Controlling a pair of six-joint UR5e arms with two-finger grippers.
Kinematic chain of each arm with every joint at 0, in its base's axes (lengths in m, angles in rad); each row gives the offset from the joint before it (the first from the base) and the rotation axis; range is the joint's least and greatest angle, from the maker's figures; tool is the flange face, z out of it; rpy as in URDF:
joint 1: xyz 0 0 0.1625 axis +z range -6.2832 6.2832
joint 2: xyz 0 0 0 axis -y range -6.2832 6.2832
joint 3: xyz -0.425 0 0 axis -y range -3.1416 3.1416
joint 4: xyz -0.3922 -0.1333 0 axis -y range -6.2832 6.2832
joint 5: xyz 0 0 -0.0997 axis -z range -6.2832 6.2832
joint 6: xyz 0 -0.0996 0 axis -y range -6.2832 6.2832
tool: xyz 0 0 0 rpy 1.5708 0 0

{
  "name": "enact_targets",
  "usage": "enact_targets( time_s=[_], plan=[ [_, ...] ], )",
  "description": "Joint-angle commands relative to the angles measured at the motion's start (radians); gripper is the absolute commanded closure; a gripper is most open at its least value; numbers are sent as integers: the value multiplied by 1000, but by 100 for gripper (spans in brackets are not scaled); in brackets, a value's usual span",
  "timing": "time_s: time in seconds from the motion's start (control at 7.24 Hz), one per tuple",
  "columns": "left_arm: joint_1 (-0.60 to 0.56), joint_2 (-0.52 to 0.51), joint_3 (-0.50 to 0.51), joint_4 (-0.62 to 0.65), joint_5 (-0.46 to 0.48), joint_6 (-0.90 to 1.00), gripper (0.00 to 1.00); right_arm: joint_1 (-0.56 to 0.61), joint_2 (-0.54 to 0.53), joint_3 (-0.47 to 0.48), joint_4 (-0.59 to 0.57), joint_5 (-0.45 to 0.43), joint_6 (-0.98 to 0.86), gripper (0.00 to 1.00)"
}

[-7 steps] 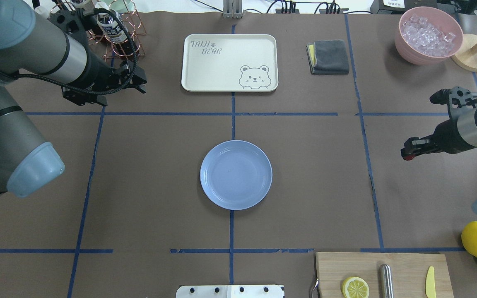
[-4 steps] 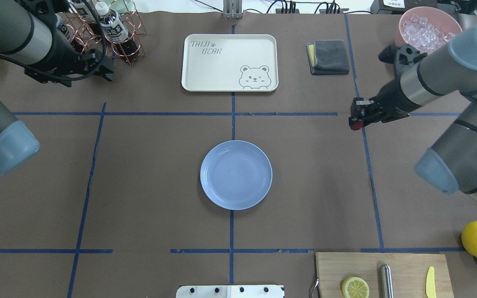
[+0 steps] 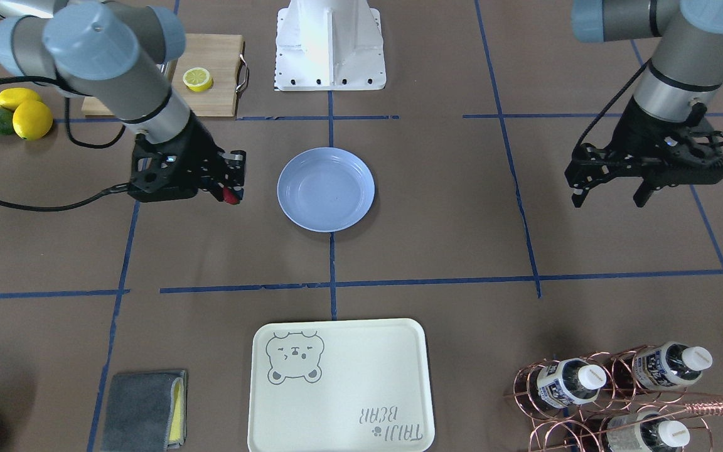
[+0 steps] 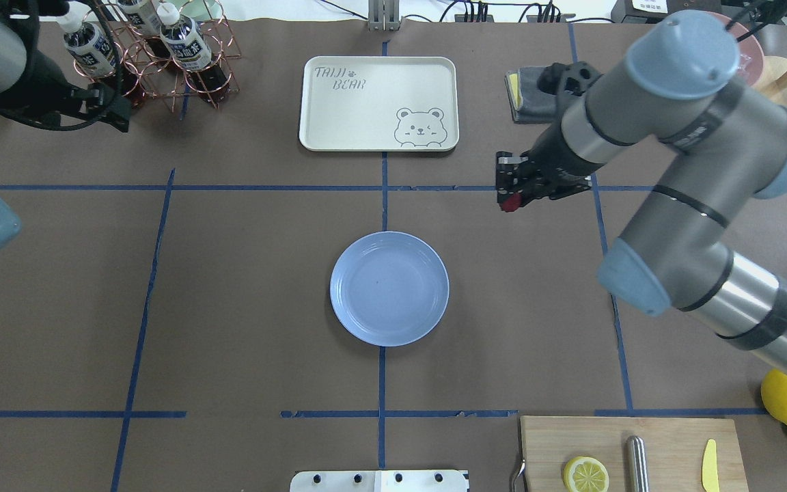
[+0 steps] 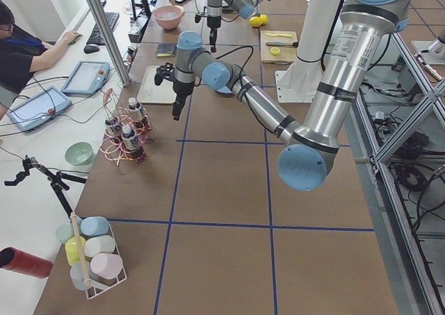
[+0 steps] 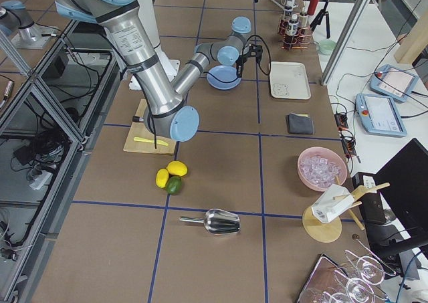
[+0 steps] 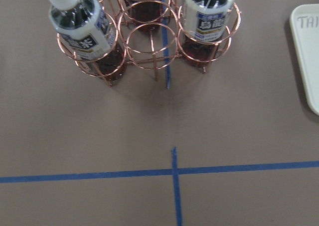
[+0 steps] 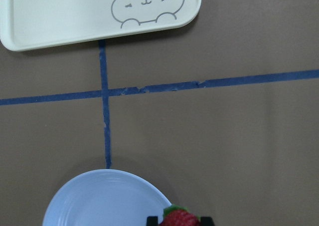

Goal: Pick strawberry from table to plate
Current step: 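Carry the strawberry with the right gripper over the light blue plate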

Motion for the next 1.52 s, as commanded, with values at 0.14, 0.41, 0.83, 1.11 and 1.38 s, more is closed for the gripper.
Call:
enact_targets(
  time_s=[0.14, 0.41, 0.83, 1.11, 1.38],
  plan=[
    [-165, 42, 103, -2, -18, 332, 0, -136, 118, -159, 4, -133, 10, 100],
    [-195, 43, 123, -2, -17, 379, 0, -183, 143, -194, 3, -159, 13, 100],
    [-195, 46, 138, -6, -18, 382, 0, -213, 146, -204, 3, -165, 11, 100],
    [-200, 66, 137, -11, -18, 386, 0, -213, 145, -210, 4, -171, 8, 21],
    [-215, 71, 138, -10, -18, 420, 0, -211, 154, -204, 6, -192, 11, 0]
  ],
)
